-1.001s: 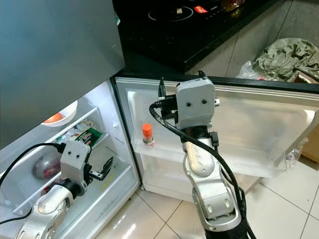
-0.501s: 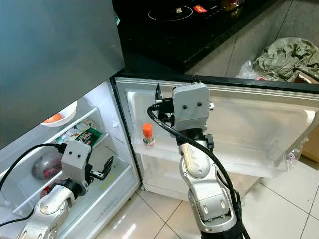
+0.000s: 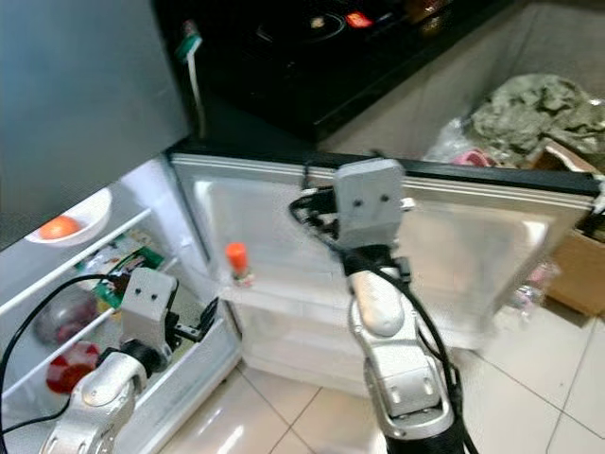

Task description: Restocking fridge

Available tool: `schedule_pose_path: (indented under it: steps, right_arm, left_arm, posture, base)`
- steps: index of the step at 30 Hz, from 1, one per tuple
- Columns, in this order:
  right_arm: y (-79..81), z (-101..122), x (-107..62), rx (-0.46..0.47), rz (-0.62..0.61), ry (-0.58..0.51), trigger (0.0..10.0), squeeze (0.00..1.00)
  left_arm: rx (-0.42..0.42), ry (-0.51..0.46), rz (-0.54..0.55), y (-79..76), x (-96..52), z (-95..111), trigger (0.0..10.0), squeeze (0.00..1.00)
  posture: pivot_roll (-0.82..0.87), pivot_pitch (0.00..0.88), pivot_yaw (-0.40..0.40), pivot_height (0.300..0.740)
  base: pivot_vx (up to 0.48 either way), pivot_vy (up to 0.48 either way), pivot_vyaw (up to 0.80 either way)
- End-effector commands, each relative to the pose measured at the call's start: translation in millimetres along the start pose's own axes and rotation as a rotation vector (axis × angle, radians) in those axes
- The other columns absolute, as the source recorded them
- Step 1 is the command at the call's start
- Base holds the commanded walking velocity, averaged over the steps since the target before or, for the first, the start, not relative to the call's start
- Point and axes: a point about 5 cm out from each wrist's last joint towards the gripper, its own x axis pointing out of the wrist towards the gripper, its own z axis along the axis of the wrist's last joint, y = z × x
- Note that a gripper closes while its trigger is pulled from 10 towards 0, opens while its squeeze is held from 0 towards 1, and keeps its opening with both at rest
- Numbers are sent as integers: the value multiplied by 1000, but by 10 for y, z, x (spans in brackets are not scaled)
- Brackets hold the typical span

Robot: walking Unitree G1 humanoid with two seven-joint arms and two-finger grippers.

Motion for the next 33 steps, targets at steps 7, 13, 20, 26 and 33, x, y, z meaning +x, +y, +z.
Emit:
schedule_pose_path:
  steps: [7,13,20,26,33]
  right_arm:
    - [51,-18,-30,5,21,5,10000,0]
    - [50,-22,-30,6,26,6,10000,0]
    - [49,-23,-31,6,27,7,10000,0]
    - [49,-24,-32,7,28,7,10000,0]
    - [50,-30,-33,9,28,10,10000,0]
  left_arm:
    - [-9,43,11,19,-46,-109,10000,0]
    - [-10,44,14,21,-39,-107,10000,0]
    - [-10,47,16,22,-36,-113,10000,0]
    - [-11,50,19,25,-36,-118,10000,0]
    - [-27,39,18,27,-42,-109,10000,0]
  posture:
    - [-105,222,98,740]
    - [-106,221,97,740]
    - [-107,219,95,740]
    - [-107,220,95,740]
    - [-107,223,96,740]
  base:
    - [0,0,0]
    - [0,-234,0]
    - [0,0,0]
    - [0,-300,0]
    - [0,-149,0]
